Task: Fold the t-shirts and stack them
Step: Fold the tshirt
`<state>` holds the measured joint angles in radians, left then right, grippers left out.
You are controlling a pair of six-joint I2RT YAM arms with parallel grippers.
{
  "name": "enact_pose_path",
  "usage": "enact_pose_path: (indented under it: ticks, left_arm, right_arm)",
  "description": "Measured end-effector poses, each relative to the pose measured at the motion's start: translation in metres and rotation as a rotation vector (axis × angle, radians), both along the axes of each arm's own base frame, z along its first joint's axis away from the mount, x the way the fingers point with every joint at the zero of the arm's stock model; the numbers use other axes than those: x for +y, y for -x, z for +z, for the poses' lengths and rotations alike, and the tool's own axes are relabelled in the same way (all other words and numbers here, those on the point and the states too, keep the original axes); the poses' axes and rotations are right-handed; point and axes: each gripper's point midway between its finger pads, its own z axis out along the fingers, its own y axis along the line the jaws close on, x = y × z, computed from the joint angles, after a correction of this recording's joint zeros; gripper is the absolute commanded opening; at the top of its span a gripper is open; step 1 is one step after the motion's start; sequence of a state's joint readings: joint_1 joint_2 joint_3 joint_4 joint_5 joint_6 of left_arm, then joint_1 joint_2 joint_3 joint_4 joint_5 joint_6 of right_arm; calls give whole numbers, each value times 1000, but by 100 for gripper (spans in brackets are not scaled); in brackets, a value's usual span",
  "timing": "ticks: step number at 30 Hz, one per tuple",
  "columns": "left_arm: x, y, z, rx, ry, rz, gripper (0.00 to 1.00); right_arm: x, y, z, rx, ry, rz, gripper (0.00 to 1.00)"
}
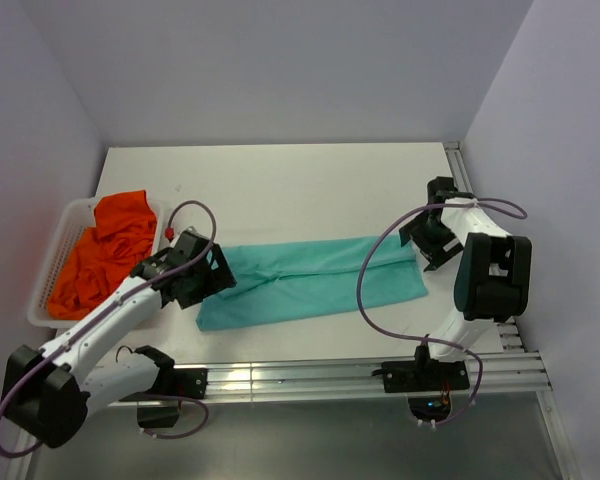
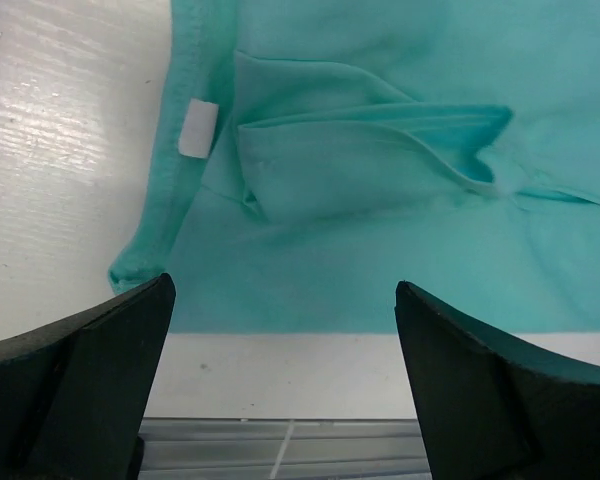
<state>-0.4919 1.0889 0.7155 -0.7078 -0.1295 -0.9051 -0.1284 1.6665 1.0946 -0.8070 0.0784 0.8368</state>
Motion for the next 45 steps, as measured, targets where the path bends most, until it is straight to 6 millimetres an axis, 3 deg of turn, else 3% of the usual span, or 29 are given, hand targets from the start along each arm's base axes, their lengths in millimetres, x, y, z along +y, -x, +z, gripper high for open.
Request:
enact_pose_path:
  ticks: [5, 8, 11, 12, 17, 19, 21, 24, 28, 38, 45]
  left_arm:
    - [-5, -1, 28, -86, 53, 1, 100]
    - [-10, -14, 41, -111, 49, 6, 99]
    - [-20, -34, 41, -89, 26, -3, 90]
    - [-24, -41, 36, -71, 15, -12, 78]
    - [-50, -79, 9, -3, -19, -76, 47]
    - [-61, -94, 0, 10, -24, -105, 32]
    - [-67, -104, -5, 11, -25, -122, 19]
    - [-75, -113, -9, 11, -20, -142, 14]
    - [-77, -114, -12, 16, -15, -151, 8]
    - [-72, -96, -34, 72, -18, -160, 1]
    - [-73, -94, -37, 75, -14, -165, 0]
  right_arm:
    - [-2, -11, 7, -20, 6, -26, 98]
    - [-4, -31, 22, -68, 9, -31, 97]
    - [-5, -48, 38, -124, 4, -28, 94]
    - [-4, -52, 42, -139, -2, -26, 91]
    - [2, -57, 48, -156, -29, -9, 78]
    - [3, -57, 48, -156, -36, 0, 68]
    - [5, -57, 49, -160, -44, 12, 50]
    - [6, -56, 52, -168, -48, 25, 35]
    - [7, -54, 54, -175, -49, 37, 26]
    - [12, -54, 54, -181, -74, 47, 24]
    - [12, -54, 53, -179, -75, 51, 23]
